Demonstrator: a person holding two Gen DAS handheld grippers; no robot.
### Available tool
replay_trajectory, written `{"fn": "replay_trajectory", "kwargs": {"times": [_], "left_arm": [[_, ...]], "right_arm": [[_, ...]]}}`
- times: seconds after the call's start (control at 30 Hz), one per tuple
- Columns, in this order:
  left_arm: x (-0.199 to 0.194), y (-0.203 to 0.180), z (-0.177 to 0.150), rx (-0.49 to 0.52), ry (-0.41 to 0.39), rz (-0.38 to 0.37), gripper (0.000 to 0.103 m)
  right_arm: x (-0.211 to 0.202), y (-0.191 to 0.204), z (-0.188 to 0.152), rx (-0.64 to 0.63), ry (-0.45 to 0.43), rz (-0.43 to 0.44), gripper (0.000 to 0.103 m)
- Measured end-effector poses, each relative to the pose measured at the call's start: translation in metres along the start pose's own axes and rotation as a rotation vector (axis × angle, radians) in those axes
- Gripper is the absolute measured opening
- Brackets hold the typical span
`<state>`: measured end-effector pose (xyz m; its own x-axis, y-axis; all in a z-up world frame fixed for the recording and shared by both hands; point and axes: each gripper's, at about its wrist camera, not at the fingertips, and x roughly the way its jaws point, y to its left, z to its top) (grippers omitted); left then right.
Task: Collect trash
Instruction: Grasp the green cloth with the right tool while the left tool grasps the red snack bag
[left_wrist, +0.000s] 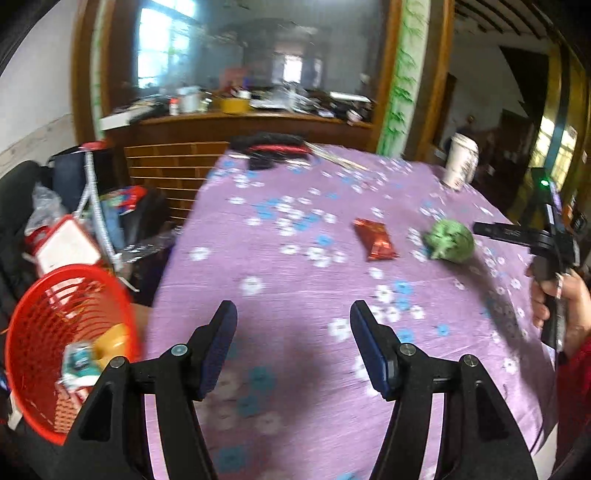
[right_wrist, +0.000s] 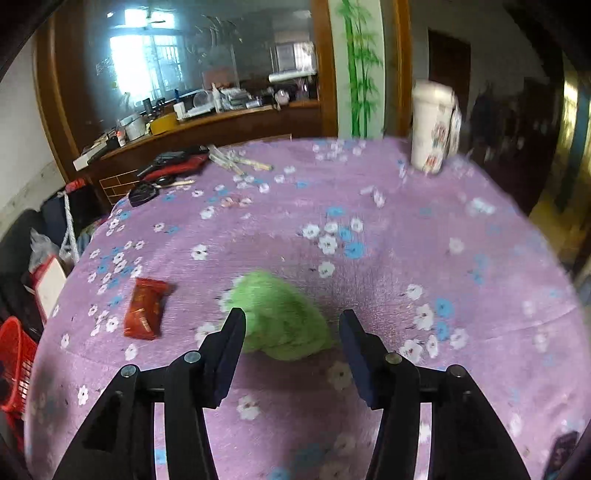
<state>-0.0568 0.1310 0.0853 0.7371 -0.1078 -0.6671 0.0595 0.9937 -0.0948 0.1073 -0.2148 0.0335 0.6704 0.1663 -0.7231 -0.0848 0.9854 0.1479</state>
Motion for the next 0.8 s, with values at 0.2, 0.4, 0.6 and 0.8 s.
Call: {"fn": "replay_trajectory", "kwargs": {"times": [0.2,0.4,0.6,0.8], "left_arm": [[0.028,-0.035,0.015,0.038,0.063,-0.041,0.069],[0.054,-0.058,0.032,0.049,0.103,-0.035,0.069],[0.085,-0.09,0.05,0.039,0.11,-0.004,0.07],[0.134,-0.11,0.064,0.014,0.151,0.06,0.07]], "right_arm": [[0.031,-0.007,-0.006,-0.024,-0.028,0.055,0.058],[0.023,0.004,-0.021,-0.085,-0.049,0.08,0.042],[-0.008,0.004,-0.021,-0.044,-0.146,0.145,0.042],[-0.024,-0.005,-0.02,0.016,-0.208,0.151,0.042]]}}
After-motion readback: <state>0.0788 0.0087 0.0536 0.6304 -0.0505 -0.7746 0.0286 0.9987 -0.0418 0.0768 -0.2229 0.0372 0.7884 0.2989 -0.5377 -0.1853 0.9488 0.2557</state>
